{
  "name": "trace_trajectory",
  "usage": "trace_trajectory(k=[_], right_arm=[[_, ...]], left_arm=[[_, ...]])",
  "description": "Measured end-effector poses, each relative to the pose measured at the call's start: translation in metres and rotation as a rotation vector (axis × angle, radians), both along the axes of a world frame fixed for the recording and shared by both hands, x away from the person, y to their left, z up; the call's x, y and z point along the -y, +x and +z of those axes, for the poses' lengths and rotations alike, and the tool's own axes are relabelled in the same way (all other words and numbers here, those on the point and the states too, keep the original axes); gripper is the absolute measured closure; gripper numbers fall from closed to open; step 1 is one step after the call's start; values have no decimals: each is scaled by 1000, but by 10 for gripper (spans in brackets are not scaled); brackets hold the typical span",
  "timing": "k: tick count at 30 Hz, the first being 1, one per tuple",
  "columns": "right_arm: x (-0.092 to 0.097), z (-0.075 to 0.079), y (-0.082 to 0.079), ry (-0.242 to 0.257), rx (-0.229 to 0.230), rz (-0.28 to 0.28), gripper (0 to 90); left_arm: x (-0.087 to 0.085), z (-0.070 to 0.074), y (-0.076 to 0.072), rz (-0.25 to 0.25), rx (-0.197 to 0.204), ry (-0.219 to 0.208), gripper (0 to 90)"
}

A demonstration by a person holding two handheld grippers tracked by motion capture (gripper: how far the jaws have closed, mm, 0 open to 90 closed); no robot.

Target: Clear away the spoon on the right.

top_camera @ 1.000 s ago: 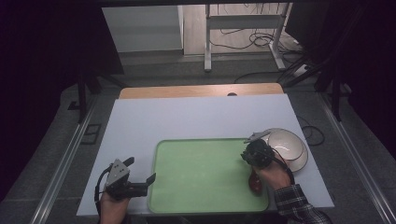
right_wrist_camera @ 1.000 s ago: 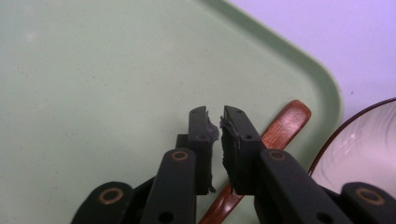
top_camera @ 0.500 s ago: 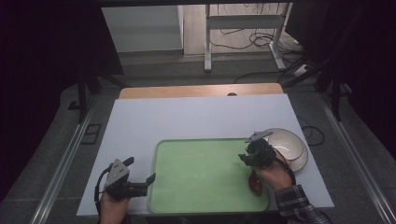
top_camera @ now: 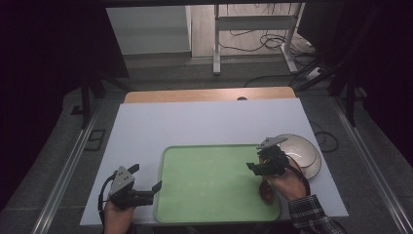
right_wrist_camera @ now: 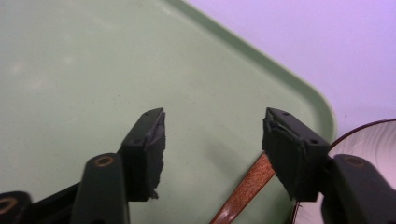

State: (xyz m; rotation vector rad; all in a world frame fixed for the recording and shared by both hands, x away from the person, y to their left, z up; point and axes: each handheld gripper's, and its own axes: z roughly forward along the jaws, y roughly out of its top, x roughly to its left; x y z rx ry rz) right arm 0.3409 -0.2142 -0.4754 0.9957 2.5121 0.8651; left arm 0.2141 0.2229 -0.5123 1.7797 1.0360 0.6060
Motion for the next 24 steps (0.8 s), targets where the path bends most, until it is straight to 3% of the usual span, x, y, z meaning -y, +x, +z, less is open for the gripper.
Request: trace_trajectory(k=[7, 24], right_arm=[[4, 7, -4, 32, 54, -3, 237], [14, 19, -21, 72, 115, 19, 129]], left_arm=[[0, 0, 0, 0, 0, 2, 3], [0, 0, 0, -5, -1, -6, 3]])
